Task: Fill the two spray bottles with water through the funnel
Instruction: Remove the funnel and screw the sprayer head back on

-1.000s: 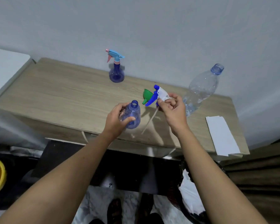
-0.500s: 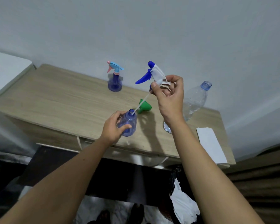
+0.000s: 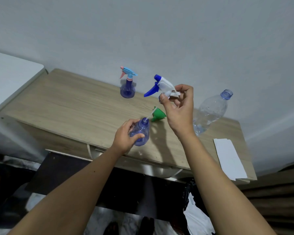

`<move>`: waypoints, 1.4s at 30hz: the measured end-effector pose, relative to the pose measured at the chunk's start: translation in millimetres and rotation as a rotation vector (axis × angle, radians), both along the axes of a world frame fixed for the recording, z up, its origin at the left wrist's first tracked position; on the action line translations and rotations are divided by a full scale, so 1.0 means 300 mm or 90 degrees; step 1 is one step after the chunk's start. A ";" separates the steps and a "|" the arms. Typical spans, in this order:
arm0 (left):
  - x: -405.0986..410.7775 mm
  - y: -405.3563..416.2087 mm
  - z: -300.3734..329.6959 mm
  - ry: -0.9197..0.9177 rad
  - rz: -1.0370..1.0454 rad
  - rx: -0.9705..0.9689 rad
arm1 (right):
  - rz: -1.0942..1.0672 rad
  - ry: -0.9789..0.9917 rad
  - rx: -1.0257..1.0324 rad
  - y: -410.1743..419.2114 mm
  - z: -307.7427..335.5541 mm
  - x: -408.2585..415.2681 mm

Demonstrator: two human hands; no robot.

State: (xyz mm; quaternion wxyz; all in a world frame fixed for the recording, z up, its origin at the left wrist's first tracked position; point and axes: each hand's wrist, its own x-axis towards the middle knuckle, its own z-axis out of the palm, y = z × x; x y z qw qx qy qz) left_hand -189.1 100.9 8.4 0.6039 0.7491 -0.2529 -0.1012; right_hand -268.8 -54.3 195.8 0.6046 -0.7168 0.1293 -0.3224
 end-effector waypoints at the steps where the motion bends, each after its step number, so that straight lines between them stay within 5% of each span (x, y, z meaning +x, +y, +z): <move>1: 0.000 0.000 0.001 0.001 0.000 0.000 | 0.009 0.023 -0.004 0.000 -0.030 0.001; 10: -0.002 0.007 0.019 0.013 -0.004 -0.010 | 0.030 0.235 -0.085 0.002 -0.227 -0.005; 31: 0.006 0.003 -0.013 0.044 0.004 -0.044 | 0.139 0.381 -0.442 -0.042 -0.208 0.080; 42: 0.007 0.002 -0.016 0.041 -0.005 -0.047 | 0.113 0.333 -0.242 -0.037 -0.266 0.043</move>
